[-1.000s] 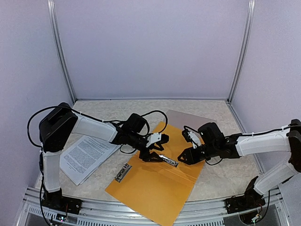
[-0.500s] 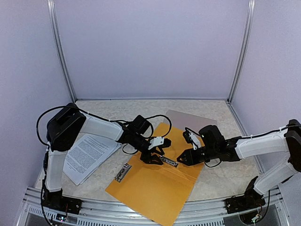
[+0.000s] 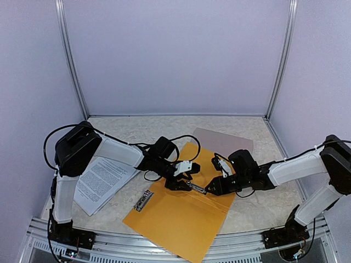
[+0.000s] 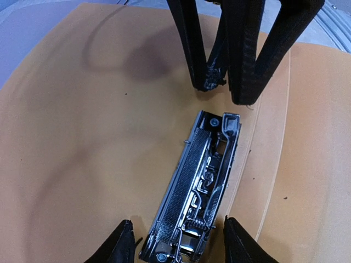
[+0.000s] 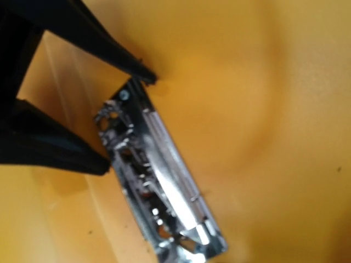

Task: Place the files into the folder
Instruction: Open the spring clip on the folder.

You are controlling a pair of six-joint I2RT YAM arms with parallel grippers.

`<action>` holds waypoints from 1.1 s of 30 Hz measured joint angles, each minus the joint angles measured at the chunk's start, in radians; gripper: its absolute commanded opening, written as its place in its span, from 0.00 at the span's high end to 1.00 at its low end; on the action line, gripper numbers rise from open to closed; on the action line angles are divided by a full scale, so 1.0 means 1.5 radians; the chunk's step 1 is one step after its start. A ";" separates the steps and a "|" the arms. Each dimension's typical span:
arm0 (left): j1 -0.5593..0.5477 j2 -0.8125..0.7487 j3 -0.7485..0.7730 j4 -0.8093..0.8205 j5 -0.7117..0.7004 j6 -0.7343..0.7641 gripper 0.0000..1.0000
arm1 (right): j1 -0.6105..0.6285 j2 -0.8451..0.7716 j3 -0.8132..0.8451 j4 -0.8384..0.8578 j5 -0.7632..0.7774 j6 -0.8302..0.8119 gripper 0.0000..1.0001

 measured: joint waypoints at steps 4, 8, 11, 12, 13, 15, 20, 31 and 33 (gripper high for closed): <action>-0.005 0.000 -0.005 0.027 -0.013 -0.004 0.43 | 0.002 0.024 0.000 0.010 0.001 0.004 0.72; -0.007 0.000 -0.012 0.046 -0.020 -0.008 0.43 | 0.004 0.035 0.001 0.018 0.001 0.006 0.73; -0.007 0.000 -0.012 0.049 -0.020 -0.010 0.48 | 0.006 0.040 0.002 0.025 -0.001 0.007 0.73; -0.007 0.000 -0.012 0.049 -0.020 -0.010 0.50 | 0.006 0.043 0.002 0.027 -0.001 0.007 0.74; -0.007 0.000 -0.012 0.049 -0.020 -0.011 0.53 | 0.007 0.044 0.002 0.029 -0.001 0.008 0.74; -0.007 0.000 -0.012 0.044 -0.020 -0.011 0.58 | 0.010 0.046 0.003 0.032 -0.001 0.009 0.74; -0.007 0.000 -0.011 0.034 -0.010 -0.009 0.66 | 0.012 0.047 0.003 0.034 -0.001 0.009 0.74; -0.010 -0.002 -0.015 0.037 -0.010 -0.003 0.73 | 0.012 0.047 0.003 0.037 -0.001 0.017 0.80; -0.011 -0.003 -0.017 0.040 -0.011 -0.002 0.73 | 0.012 0.047 0.003 0.037 0.001 0.021 0.82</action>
